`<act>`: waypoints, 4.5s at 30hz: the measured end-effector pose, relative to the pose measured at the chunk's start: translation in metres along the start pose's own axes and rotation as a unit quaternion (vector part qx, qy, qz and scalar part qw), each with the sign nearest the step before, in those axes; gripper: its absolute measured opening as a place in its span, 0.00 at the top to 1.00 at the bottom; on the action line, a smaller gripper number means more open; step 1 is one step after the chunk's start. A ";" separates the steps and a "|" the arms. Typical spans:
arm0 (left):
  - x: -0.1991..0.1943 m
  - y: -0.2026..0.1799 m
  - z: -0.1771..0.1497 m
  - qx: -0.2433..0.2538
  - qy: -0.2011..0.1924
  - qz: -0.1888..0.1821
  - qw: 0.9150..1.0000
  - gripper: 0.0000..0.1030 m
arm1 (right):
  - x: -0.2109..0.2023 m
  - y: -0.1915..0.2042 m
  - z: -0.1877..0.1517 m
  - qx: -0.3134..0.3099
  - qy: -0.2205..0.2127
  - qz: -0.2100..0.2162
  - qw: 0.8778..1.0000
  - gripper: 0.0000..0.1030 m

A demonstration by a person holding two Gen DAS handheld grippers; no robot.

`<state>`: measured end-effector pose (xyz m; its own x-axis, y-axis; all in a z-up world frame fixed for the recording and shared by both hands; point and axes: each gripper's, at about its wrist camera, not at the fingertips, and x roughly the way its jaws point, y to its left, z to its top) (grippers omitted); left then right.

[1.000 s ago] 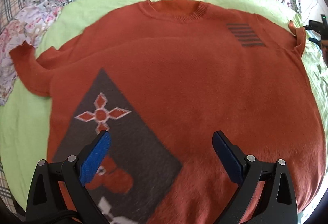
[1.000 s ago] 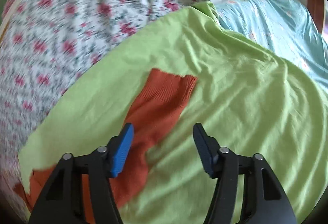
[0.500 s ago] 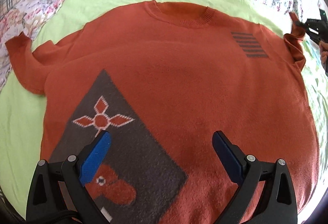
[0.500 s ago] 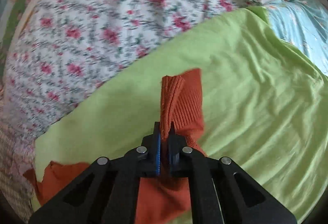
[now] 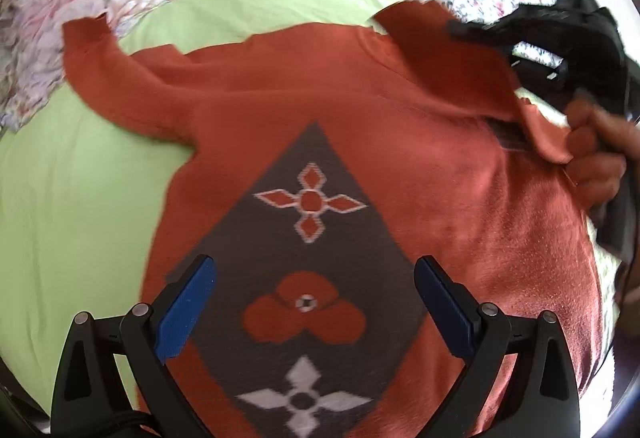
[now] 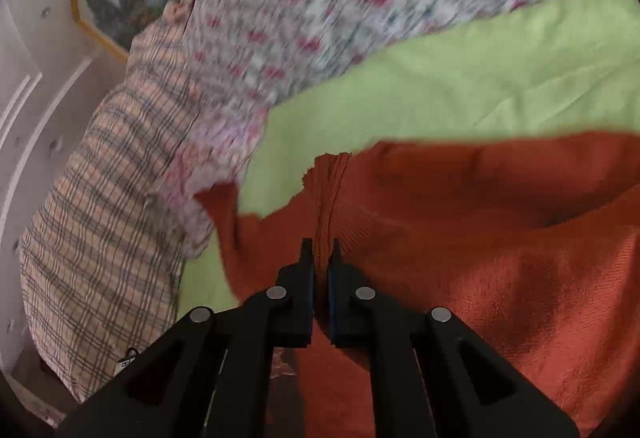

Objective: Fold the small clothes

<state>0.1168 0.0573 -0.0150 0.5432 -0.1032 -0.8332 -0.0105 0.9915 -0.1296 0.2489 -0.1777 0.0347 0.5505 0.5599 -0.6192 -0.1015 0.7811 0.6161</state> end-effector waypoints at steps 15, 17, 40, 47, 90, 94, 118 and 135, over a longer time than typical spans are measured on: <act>0.044 0.017 0.069 -0.046 0.008 -0.131 0.990 0.03 | 0.051 0.003 -0.038 0.021 0.030 0.002 0.999 0.68; 0.062 0.015 0.086 -0.054 0.019 -0.154 0.986 0.03 | 0.029 0.001 -0.040 0.021 0.009 -0.004 1.000 0.68; 0.096 0.016 0.120 -0.008 -0.026 -0.118 0.993 0.94 | -0.161 -0.090 -0.081 0.071 -0.123 -0.231 0.963 0.68; 0.096 0.020 0.116 -0.006 -0.025 -0.117 0.993 0.90 | -0.130 -0.149 -0.019 0.061 -0.063 -0.306 0.948 0.53; 0.065 0.314 0.167 -0.262 -0.080 0.070 0.959 0.23 | -0.103 -0.044 -0.111 0.001 -0.019 -0.211 0.977 0.63; 0.093 0.352 0.189 -0.295 -0.073 0.078 0.949 0.23 | -0.091 -0.041 -0.115 0.005 -0.007 -0.207 0.978 0.63; -0.010 0.009 0.171 -0.013 -0.180 -0.174 0.968 0.97 | -0.136 -0.034 -0.127 0.036 -0.060 -0.186 0.980 0.63; 0.109 -0.158 0.103 0.102 -0.018 -0.201 0.974 0.94 | -0.181 -0.068 -0.141 0.084 -0.096 -0.211 0.969 0.63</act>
<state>0.2646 -0.1021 -0.0298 0.4988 -0.4869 -0.7170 0.3736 0.8673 -0.3290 0.0395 -0.2938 0.0364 0.6587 0.1264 -0.7417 0.2935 0.8645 0.4080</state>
